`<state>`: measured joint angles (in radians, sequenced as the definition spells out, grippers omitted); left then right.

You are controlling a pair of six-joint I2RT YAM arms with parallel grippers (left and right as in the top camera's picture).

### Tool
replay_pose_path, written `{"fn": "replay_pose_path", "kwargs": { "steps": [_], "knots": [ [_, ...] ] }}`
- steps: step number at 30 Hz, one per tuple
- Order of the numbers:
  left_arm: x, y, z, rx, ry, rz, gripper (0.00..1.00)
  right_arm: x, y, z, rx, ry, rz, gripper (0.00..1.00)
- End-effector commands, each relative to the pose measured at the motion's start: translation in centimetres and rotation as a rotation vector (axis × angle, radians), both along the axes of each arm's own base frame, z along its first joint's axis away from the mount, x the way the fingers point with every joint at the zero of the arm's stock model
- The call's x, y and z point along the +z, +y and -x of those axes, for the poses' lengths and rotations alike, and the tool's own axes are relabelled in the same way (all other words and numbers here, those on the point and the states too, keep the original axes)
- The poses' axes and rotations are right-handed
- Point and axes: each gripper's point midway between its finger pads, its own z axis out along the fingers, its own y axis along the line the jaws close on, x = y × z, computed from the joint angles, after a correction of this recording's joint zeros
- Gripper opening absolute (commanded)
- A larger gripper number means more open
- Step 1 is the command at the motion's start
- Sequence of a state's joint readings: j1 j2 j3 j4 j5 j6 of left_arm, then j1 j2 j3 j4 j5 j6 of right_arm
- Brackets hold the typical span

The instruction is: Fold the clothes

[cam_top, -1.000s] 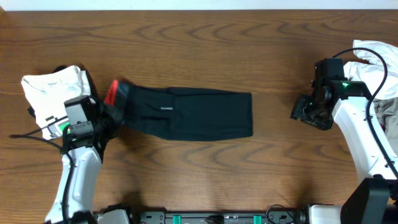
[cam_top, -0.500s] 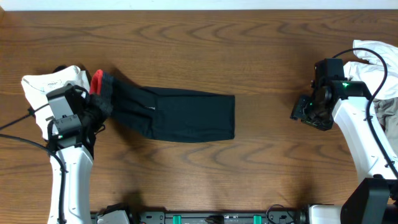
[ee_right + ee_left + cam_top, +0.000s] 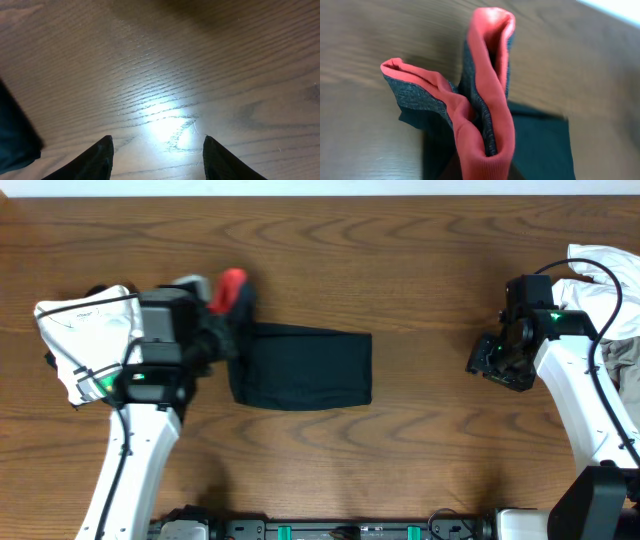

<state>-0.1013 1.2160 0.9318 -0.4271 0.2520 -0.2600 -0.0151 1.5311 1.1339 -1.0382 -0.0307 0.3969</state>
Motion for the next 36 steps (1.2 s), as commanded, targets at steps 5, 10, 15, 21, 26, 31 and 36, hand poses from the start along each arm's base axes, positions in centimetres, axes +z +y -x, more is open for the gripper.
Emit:
{"fn": "replay_pose_path", "kwargs": {
  "steps": [5, 10, 15, 21, 26, 31, 36],
  "knots": [
    [-1.9, -6.7, 1.2, -0.262, -0.001, -0.175, 0.06, -0.1, 0.7, 0.1, 0.032, 0.005, -0.01, 0.56],
    [-5.1, -10.2, 2.2, -0.361, 0.063, -0.233, 0.06, -0.1, 1.0, 0.1, 0.041, 0.004, -0.028, 0.56],
    [-5.8, -12.8, 2.1, -0.418, 0.037, -0.229, 0.06, -0.1, 1.1, 0.2, 0.042, 0.009, -0.034, 0.56],
    [-4.9, -13.7, 1.4, -0.423, -0.019, -0.21, 0.06, -0.1, 1.8, 0.8, 0.05, 0.028, -0.073, 0.57],
    [-4.8, -13.7, 1.4, -0.421, -0.021, -0.207, 0.06, 0.1, 4.6, 0.4, 0.15, 0.001, -0.149, 0.57],
    [-3.5, -13.6, 1.4, -0.415, -0.053, -0.198, 0.06, -0.4, 8.0, -0.8, 0.259, -0.069, -0.155, 0.57],
    [-1.5, -12.9, 1.2, -0.383, -0.11, -0.206, 0.07, -1.7, 11.9, -1.2, 0.343, -0.075, -0.182, 0.57]
  ]
}}
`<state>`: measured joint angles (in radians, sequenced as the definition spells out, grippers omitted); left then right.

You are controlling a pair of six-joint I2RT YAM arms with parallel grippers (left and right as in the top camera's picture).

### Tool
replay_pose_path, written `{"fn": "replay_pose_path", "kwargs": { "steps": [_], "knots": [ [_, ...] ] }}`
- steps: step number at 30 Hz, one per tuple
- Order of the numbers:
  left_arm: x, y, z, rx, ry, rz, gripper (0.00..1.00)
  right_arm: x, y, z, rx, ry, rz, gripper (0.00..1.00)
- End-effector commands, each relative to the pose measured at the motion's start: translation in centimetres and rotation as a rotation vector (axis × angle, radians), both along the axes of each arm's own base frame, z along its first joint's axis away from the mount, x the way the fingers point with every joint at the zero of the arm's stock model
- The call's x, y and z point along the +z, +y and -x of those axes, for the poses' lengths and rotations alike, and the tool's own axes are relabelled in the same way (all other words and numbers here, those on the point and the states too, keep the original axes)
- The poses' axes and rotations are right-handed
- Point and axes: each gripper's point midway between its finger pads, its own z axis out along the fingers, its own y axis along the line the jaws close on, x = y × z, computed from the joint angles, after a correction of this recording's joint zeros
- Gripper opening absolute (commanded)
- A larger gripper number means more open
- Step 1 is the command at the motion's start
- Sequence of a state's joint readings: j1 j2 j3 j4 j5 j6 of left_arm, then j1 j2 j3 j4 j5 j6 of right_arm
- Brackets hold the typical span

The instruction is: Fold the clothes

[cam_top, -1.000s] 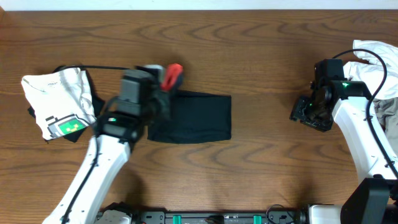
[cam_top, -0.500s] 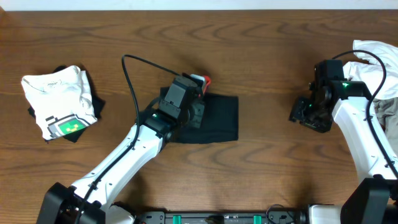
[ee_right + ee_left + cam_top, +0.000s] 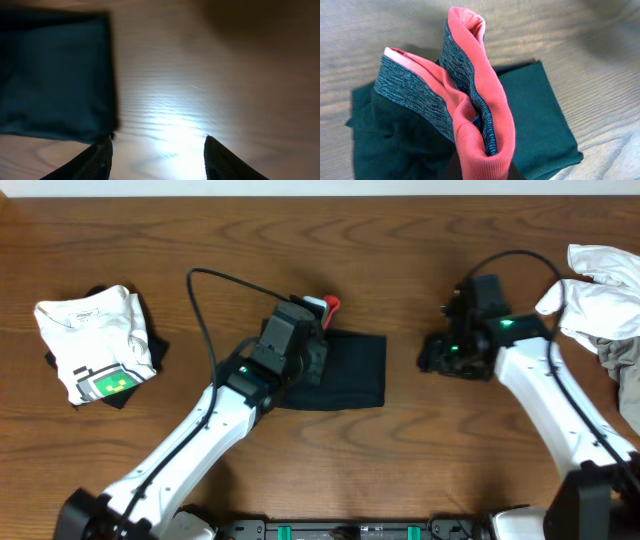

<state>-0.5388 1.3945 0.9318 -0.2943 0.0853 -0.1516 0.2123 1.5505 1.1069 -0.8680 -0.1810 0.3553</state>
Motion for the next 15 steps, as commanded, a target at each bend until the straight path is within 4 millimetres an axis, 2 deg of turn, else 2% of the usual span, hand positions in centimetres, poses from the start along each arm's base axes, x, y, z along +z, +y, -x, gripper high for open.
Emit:
{"fn": "replay_pose_path", "kwargs": {
  "steps": [1, 9, 15],
  "knots": [
    [3.0, 0.4, -0.6, 0.012, -0.089, 0.01, 0.06, -1.8, 3.0, 0.5, 0.072, 0.036, -0.029, 0.57],
    [3.4, 0.4, -0.5, 0.012, -0.097, 0.016, 0.06, -5.4, 8.5, -0.4, 0.183, 0.017, -0.043, 0.56],
    [3.7, 0.4, -0.4, 0.011, -0.102, 0.019, 0.07, -9.4, 9.5, 0.2, 0.199, 0.089, -0.017, 0.55]
  ]
}}
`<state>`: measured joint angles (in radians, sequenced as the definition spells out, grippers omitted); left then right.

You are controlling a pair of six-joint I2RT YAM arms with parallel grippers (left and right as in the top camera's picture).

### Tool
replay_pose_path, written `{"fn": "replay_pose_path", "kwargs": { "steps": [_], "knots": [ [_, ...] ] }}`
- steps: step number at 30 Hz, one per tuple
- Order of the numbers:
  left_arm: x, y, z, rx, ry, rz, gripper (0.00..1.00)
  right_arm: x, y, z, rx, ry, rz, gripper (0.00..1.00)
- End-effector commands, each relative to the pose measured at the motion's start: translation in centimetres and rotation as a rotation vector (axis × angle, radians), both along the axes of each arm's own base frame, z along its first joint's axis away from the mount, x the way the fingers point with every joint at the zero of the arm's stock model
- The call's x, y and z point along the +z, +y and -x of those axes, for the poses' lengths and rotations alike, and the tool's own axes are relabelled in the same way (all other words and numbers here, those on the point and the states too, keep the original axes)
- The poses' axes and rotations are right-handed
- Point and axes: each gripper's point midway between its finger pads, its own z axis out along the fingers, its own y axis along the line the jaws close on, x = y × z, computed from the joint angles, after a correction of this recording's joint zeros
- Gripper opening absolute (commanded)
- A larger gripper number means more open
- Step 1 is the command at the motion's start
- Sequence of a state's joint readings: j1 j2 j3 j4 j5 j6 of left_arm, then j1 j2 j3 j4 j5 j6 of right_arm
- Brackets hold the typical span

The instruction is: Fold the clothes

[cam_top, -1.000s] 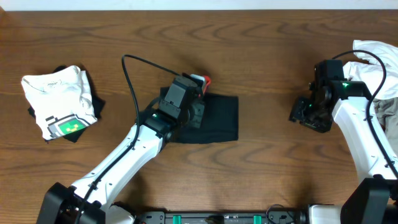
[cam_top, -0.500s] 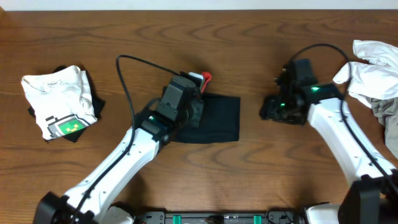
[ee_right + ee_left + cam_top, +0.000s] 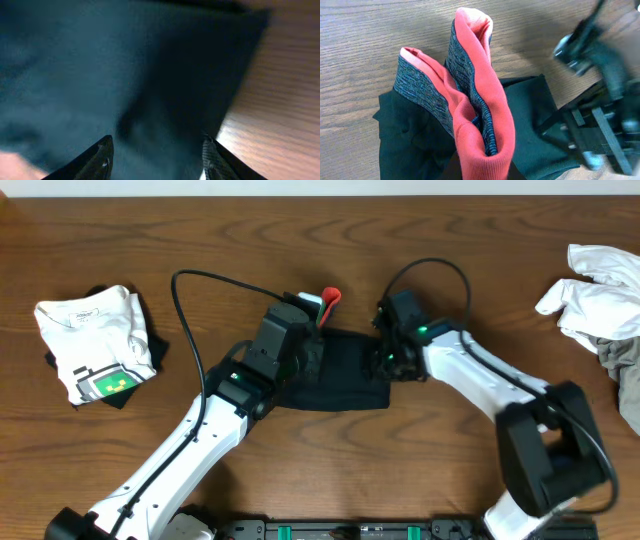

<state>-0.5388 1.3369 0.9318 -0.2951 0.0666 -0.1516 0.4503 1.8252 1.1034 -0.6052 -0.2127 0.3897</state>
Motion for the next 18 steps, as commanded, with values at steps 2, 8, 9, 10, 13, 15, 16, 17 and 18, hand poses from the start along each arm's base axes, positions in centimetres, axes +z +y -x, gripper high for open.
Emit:
{"fn": "replay_pose_path", "kwargs": {
  "steps": [2, 8, 9, 10, 13, 15, 16, 17, 18],
  "knots": [
    [2.0, 0.1, -0.3, -0.001, -0.056, 0.007, 0.06, -3.0, 0.0, 1.0, -0.013, 0.078, 0.031, 0.54],
    [3.9, 0.2, 0.1, 0.009, -0.091, 0.05, 0.06, -4.3, -0.1, 1.2, -0.013, 0.102, 0.043, 0.54],
    [4.1, 0.0, 0.3, 0.001, -0.089, 0.066, 0.07, -4.3, -0.1, 1.2, -0.013, 0.099, 0.042, 0.54],
    [4.3, -0.2, 0.5, -0.008, -0.085, 0.081, 0.06, -4.3, -0.1, 1.1, -0.013, 0.097, 0.041, 0.54],
    [4.3, -0.6, 0.7, -0.017, -0.073, 0.1, 0.07, -4.3, 0.0, 1.1, -0.013, 0.096, 0.039, 0.54],
    [4.3, -0.8, 0.8, -0.029, -0.067, 0.109, 0.07, -4.3, 0.0, 1.1, -0.013, 0.096, 0.039, 0.54],
    [4.4, -0.8, 0.9, -0.032, -0.066, 0.111, 0.07, -4.3, 0.0, 1.1, -0.013, 0.096, 0.038, 0.54],
    [4.4, -0.9, 0.9, -0.033, -0.066, 0.112, 0.06, -4.3, 0.0, 1.1, -0.013, 0.096, 0.039, 0.54],
    [4.4, -0.9, 0.9, -0.033, -0.066, 0.112, 0.07, -4.3, 0.0, 1.1, -0.013, 0.096, 0.039, 0.54]
  ]
}}
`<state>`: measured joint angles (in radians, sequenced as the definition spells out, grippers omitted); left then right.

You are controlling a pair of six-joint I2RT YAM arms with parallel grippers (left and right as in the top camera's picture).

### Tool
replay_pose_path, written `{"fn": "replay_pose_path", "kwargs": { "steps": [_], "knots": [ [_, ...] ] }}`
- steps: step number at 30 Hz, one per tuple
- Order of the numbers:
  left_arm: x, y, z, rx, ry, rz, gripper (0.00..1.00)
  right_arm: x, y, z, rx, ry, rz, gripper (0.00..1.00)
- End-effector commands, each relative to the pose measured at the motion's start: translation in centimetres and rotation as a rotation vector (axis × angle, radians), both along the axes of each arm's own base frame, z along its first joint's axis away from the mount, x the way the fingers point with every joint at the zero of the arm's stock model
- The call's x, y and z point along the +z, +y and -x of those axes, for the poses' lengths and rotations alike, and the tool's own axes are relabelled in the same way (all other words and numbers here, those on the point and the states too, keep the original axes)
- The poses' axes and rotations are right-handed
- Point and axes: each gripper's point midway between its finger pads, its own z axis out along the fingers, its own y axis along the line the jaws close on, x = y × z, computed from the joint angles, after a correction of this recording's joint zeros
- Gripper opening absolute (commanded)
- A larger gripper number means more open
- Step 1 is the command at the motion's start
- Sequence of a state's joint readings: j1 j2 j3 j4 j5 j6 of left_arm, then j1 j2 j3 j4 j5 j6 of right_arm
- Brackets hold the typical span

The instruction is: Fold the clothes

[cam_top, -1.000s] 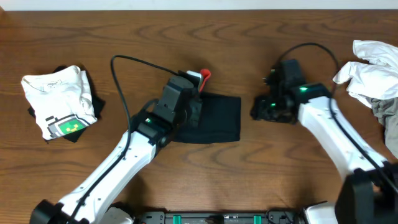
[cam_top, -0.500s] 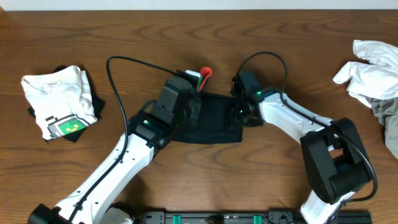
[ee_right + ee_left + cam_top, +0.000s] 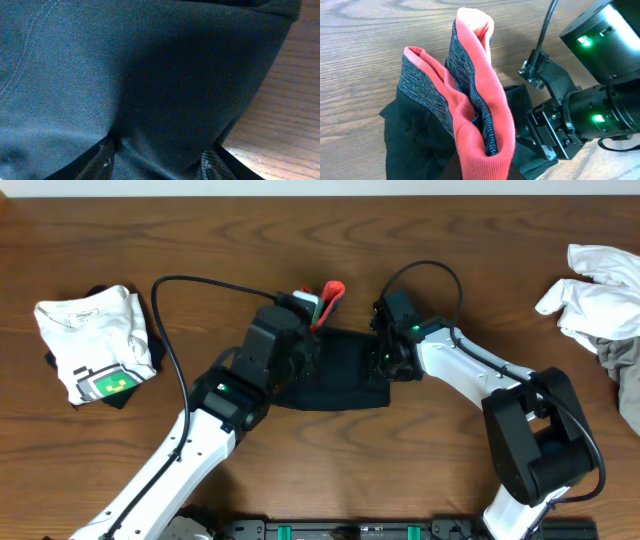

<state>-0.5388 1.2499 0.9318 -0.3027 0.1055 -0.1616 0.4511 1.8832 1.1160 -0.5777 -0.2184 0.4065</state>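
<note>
A black garment (image 3: 345, 380) lies folded at the table's middle. Its red and grey waistband (image 3: 329, 290) stands up above the garment's far edge, and my left gripper (image 3: 316, 312) is shut on it. In the left wrist view the waistband (image 3: 480, 115) rises in two folds out of the left gripper (image 3: 480, 172), with black cloth (image 3: 405, 145) below. My right gripper (image 3: 384, 362) is at the garment's right edge. In the right wrist view the right gripper (image 3: 160, 162) is open, low over the black fabric (image 3: 150, 75), which fills the space between the fingers.
A folded white T-shirt (image 3: 95, 340) with a green print lies on a dark item at the far left. A loose heap of white and grey clothes (image 3: 600, 290) sits at the right edge. Bare wooden table (image 3: 450, 460) lies in front of the garment.
The waistband in my left gripper stands slightly higher and farther back. My right gripper has come in closer over the garment's right edge, so black fabric now fills its view.
At first my left gripper held the waistband at the garment's left end, with my right gripper open far to the right. Then the waistband was over the garment's middle and the right gripper nearer. Then the right gripper reached the right edge, where it remains.
</note>
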Motion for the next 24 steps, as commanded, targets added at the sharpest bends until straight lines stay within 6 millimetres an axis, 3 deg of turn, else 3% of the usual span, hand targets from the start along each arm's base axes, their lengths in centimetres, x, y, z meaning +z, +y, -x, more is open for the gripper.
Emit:
{"fn": "replay_pose_path", "kwargs": {
  "steps": [1, 12, 18, 24],
  "knots": [
    [1.4, -0.7, 0.0, -0.014, -0.015, 0.042, 0.06, -2.8, -0.4, 1.5, 0.001, 0.073, 0.037, 0.54],
    [0.1, -3.5, 1.7, -0.088, 0.017, 0.025, 0.06, -2.8, -0.4, 1.6, 0.002, 0.08, 0.038, 0.54],
    [-1.3, -4.0, 1.3, -0.087, 0.045, 0.013, 0.06, -2.8, -0.5, 1.9, 0.002, 0.091, 0.043, 0.54],
    [-1.5, -4.2, 1.0, -0.086, 0.043, 0.016, 0.06, -2.8, -0.6, 2.0, 0.002, 0.094, 0.045, 0.53]
  ]
}}
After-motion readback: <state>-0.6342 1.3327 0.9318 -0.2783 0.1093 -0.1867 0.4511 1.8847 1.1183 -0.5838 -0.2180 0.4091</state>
